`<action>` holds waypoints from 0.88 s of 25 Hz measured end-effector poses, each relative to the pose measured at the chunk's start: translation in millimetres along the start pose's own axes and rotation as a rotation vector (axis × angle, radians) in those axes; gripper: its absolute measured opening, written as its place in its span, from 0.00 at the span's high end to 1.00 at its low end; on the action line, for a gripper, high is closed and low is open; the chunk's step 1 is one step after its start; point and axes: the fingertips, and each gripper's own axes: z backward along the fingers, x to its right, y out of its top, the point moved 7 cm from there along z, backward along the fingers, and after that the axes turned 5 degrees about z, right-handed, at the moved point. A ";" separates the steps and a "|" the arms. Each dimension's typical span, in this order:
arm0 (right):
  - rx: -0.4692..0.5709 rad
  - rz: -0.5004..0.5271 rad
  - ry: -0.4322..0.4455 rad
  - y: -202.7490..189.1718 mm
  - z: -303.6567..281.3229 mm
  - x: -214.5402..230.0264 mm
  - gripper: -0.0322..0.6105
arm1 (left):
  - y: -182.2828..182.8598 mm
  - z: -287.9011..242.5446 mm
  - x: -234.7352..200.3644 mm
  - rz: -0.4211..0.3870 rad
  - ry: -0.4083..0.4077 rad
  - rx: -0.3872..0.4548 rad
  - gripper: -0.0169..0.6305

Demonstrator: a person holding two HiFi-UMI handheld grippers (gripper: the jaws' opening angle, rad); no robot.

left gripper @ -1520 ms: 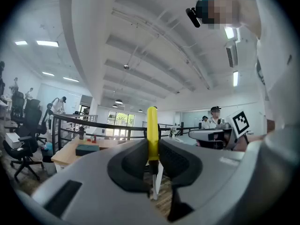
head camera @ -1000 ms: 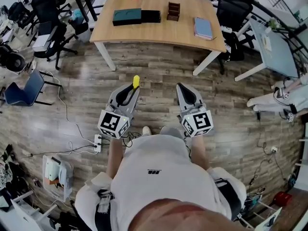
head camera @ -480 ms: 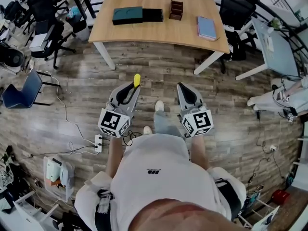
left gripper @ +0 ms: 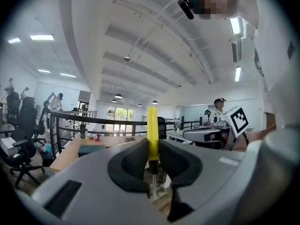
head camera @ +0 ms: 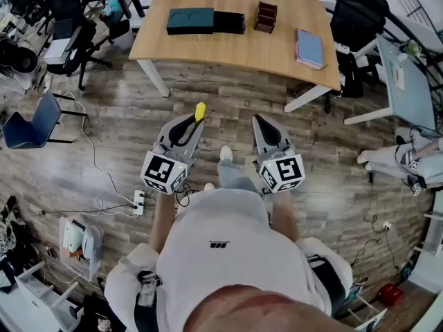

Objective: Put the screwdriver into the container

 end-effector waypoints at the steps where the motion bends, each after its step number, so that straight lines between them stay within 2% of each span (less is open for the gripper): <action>1: 0.000 -0.002 0.005 0.6 -7.3 6.5 0.96 | 1.7 -7.4 -4.0 0.000 0.002 -0.003 0.86; 22: -0.001 -0.013 0.099 5.7 -100.8 141.5 0.96 | 27.8 -146.1 -49.5 -0.003 0.097 -0.010 0.86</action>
